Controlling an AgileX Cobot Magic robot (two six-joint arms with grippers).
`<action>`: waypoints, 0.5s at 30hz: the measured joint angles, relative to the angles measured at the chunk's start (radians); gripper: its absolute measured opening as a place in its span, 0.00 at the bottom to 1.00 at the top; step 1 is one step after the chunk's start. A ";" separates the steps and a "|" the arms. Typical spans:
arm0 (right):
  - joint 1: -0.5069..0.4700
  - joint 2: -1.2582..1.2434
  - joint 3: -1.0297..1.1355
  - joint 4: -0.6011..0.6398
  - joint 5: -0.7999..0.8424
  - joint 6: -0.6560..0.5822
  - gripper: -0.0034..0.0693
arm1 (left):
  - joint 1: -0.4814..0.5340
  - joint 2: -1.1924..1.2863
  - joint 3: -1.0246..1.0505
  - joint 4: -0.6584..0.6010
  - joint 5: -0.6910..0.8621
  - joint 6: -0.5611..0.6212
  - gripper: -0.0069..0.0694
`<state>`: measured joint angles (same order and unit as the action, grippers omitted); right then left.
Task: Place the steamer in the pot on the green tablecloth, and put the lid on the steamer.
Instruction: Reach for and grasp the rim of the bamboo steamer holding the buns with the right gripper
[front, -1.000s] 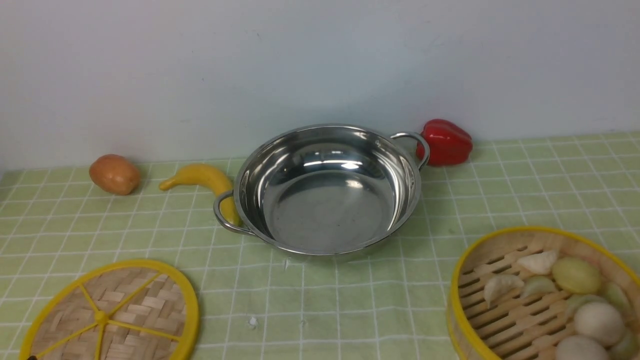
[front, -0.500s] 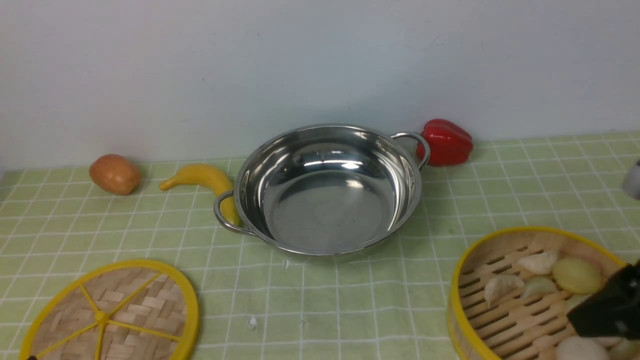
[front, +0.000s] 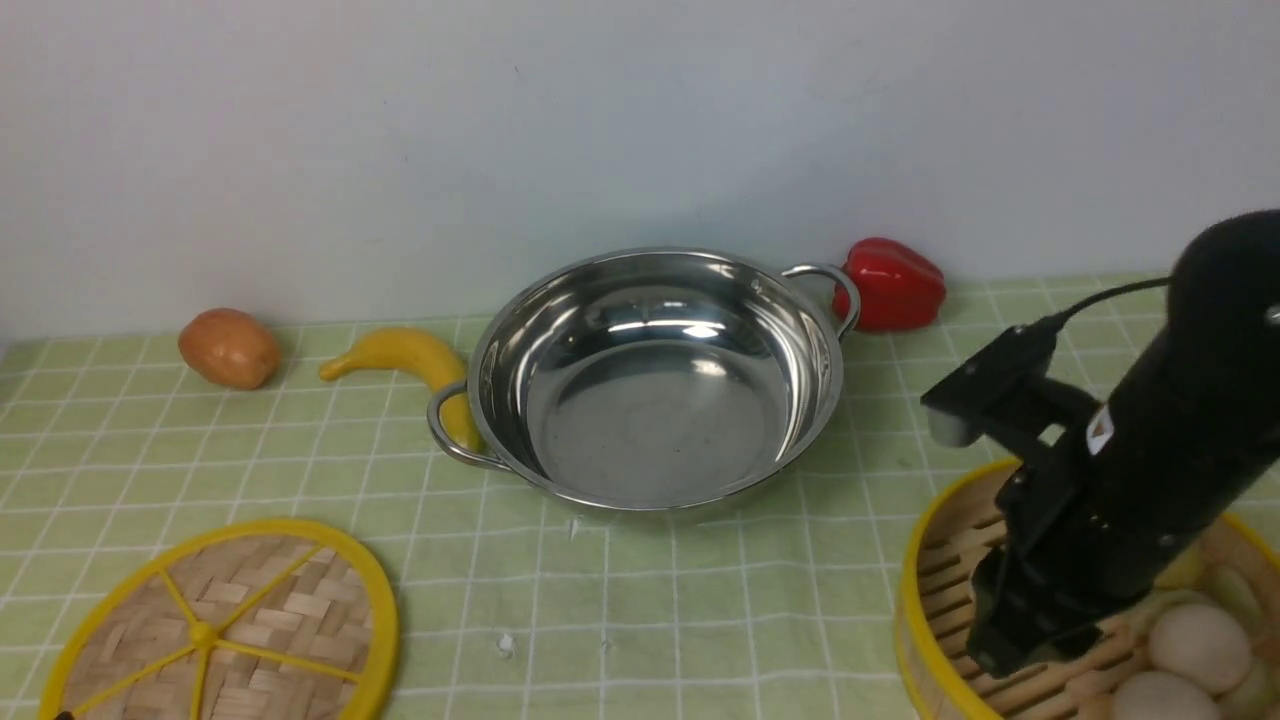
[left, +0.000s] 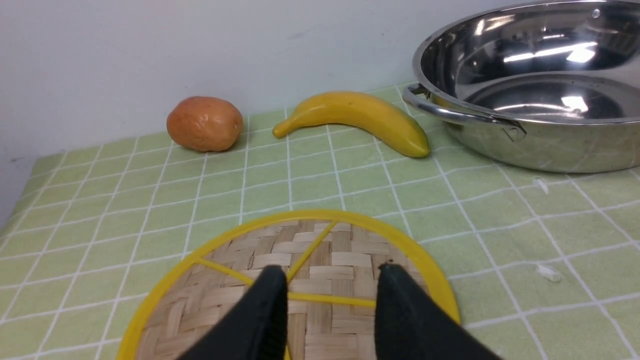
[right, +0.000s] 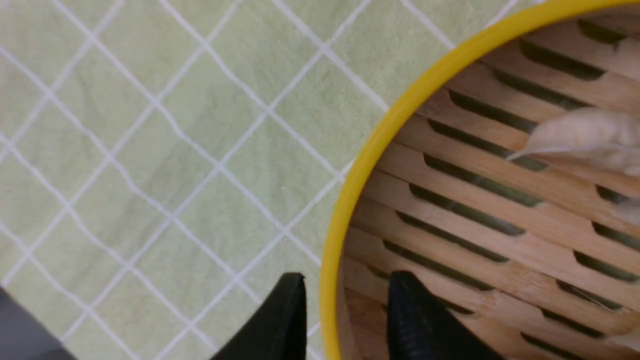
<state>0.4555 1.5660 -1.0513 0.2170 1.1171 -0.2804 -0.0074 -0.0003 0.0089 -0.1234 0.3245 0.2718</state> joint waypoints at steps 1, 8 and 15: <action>0.005 0.024 0.000 -0.022 -0.008 0.030 0.42 | 0.000 0.000 0.000 0.000 0.000 0.000 0.41; 0.024 0.082 -0.001 -0.044 -0.020 0.054 0.49 | 0.000 0.000 0.000 0.000 0.000 0.000 0.41; 0.043 0.143 -0.004 -0.040 -0.030 0.055 0.50 | 0.000 0.000 0.000 0.000 0.000 0.000 0.41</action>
<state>0.4982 1.7087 -1.0555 0.1769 1.0872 -0.2258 -0.0074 -0.0003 0.0089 -0.1234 0.3245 0.2718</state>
